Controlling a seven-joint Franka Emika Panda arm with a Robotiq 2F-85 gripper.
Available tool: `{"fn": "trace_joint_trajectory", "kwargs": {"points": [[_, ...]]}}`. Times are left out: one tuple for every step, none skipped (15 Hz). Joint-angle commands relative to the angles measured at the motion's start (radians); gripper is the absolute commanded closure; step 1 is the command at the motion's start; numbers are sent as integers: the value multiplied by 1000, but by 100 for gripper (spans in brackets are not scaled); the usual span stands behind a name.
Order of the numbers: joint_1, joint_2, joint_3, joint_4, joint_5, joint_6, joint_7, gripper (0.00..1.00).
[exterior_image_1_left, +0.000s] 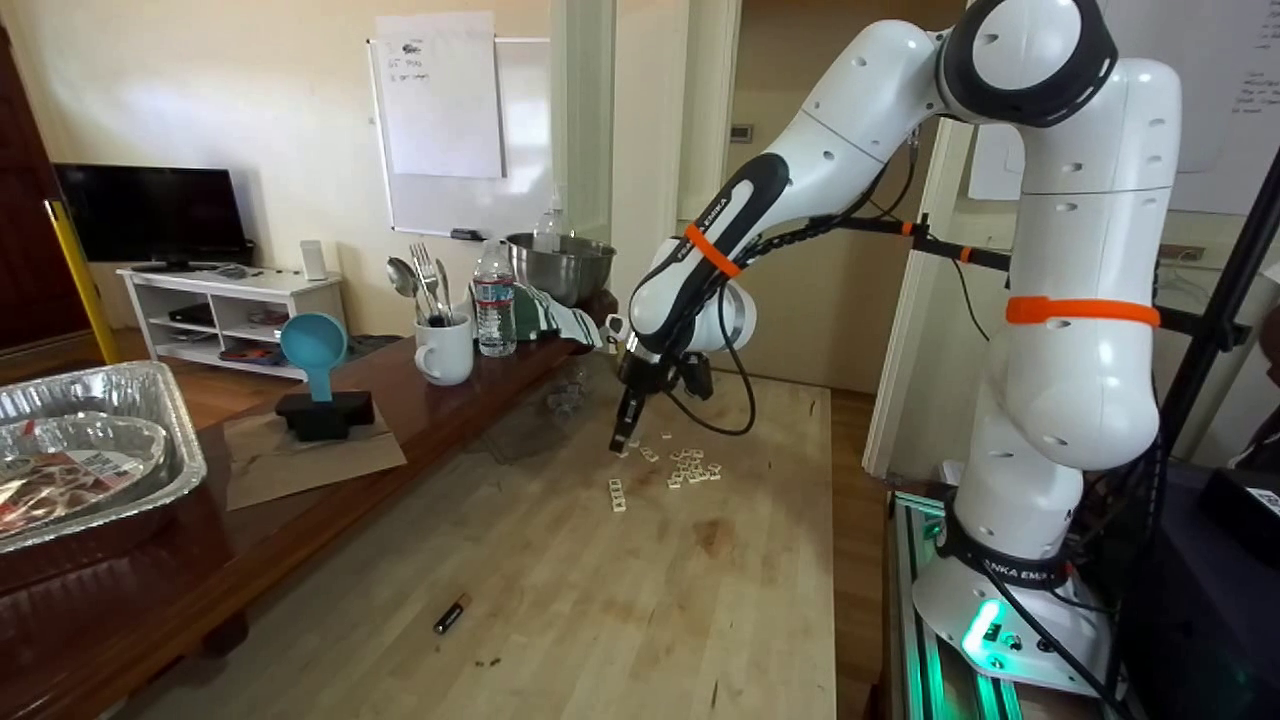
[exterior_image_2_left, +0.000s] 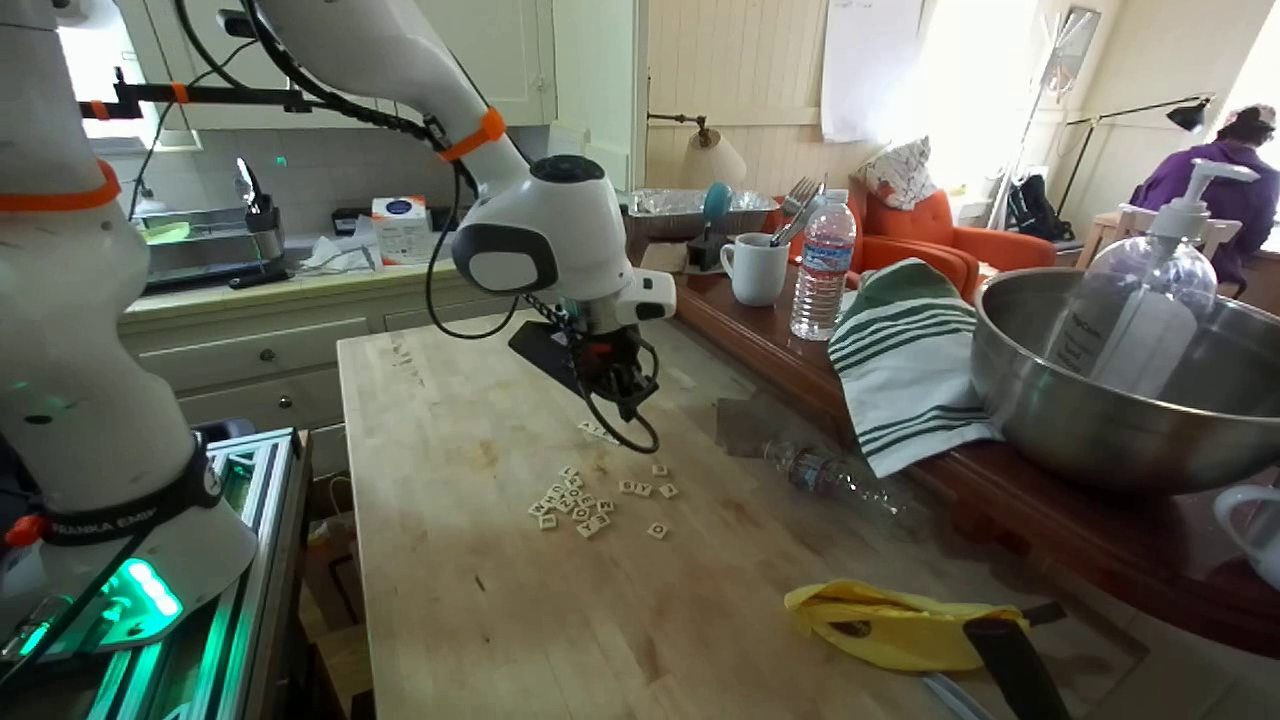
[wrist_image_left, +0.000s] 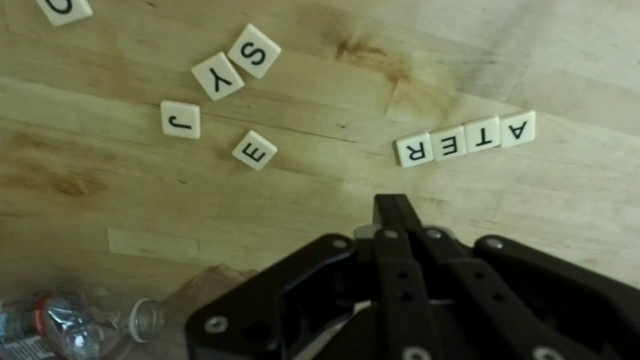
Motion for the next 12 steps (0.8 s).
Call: {"fn": "trace_joint_trajectory", "kwargs": {"points": [[-24,74,5,65,112,12,36,100],[-28,92,3,78,128,22,52,100],[-31,110,-2,95,140,23,70,100],[-35,122,-8,108,147,20,90,100],[-38,135,-14,119,150,23,118,100],[-39,145,-19,127,154,24,139,100],[-38,155,-29,131,150,26,167,100],[-38,166,-35,137,151,29,187,100],[-38,174,-41,141,150,30,208,100],[-38,181,-46,144,150,31,226,100],[-36,187,-51,145,147,30,245,100],[-35,192,-55,145,144,30,261,100]]}}
